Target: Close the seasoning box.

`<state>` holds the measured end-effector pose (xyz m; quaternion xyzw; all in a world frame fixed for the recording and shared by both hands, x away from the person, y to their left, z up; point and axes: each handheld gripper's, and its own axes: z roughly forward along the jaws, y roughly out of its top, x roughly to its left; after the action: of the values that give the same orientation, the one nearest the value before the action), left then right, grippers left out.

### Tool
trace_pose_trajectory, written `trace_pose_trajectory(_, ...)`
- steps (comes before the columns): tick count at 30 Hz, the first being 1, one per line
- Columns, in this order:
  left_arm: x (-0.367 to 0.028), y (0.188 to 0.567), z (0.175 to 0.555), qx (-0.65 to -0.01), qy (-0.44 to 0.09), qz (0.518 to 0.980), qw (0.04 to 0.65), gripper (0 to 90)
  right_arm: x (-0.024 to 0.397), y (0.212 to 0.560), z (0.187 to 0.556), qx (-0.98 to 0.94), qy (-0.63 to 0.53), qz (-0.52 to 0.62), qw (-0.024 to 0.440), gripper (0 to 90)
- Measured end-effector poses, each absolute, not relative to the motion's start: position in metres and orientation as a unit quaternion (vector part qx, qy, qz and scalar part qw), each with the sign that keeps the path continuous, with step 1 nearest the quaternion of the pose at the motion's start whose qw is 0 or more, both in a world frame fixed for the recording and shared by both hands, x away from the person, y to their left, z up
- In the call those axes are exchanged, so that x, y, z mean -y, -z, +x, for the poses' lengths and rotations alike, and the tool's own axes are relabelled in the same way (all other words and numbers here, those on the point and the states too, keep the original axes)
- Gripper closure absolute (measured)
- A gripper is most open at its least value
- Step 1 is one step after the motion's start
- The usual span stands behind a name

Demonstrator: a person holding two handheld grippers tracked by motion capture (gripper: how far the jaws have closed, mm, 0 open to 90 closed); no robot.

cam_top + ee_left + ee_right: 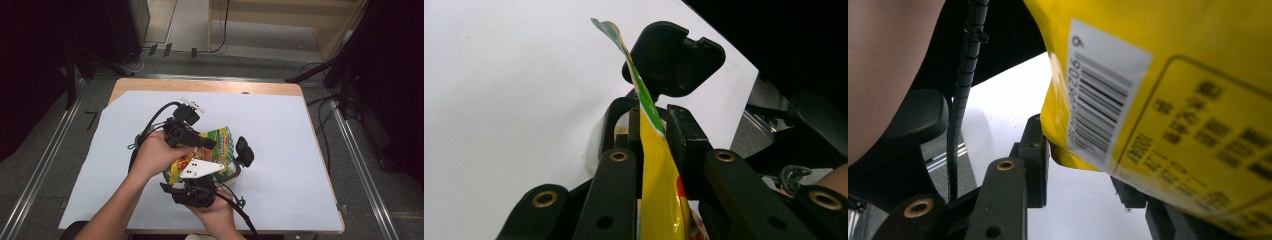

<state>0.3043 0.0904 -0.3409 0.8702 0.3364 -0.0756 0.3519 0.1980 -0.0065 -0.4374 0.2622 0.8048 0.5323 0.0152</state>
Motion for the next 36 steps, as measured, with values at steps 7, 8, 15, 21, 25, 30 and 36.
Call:
trace_pose_trajectory(7,-0.0908,0.3402,0.3038,-0.334,0.074,0.87,0.354,82.4,0.0065,0.4371,0.1979,-0.805,-0.532,0.262,0.017,64.7)
trace_pose_trajectory(8,-0.0909,0.3402,0.3039,-0.334,0.073,0.87,0.355,82.4,0.0064,0.4371,0.1981,-0.805,-0.532,0.261,0.018,64.6)
trace_pose_trajectory(15,-0.0925,0.3404,0.3056,-0.337,0.068,0.868,0.358,82.5,0.0056,0.4383,0.202,-0.806,-0.531,0.259,0.019,64.7)
trace_pose_trajectory(21,-0.0933,0.3396,0.3058,-0.339,0.064,0.867,0.359,82.5,0.0044,0.4392,0.2048,-0.806,-0.531,0.261,0.017,64.9)
trace_pose_trajectory(25,-0.0928,0.3393,0.3048,-0.339,0.064,0.866,0.362,82.2,0.0043,0.4399,0.2062,-0.807,-0.529,0.262,0.016,65.1)
trace_pose_trajectory(30,-0.0928,0.3394,0.3048,-0.34,0.061,0.867,0.358,82.2,0.0038,0.4407,0.2069,-0.807,-0.529,0.262,0.012,65.3)
trace_pose_trajectory(36,-0.0925,0.3396,0.3051,-0.34,0.063,0.867,0.359,82.3,0.0044,0.4408,0.2075,-0.808,-0.527,0.264,0.012,65.4)
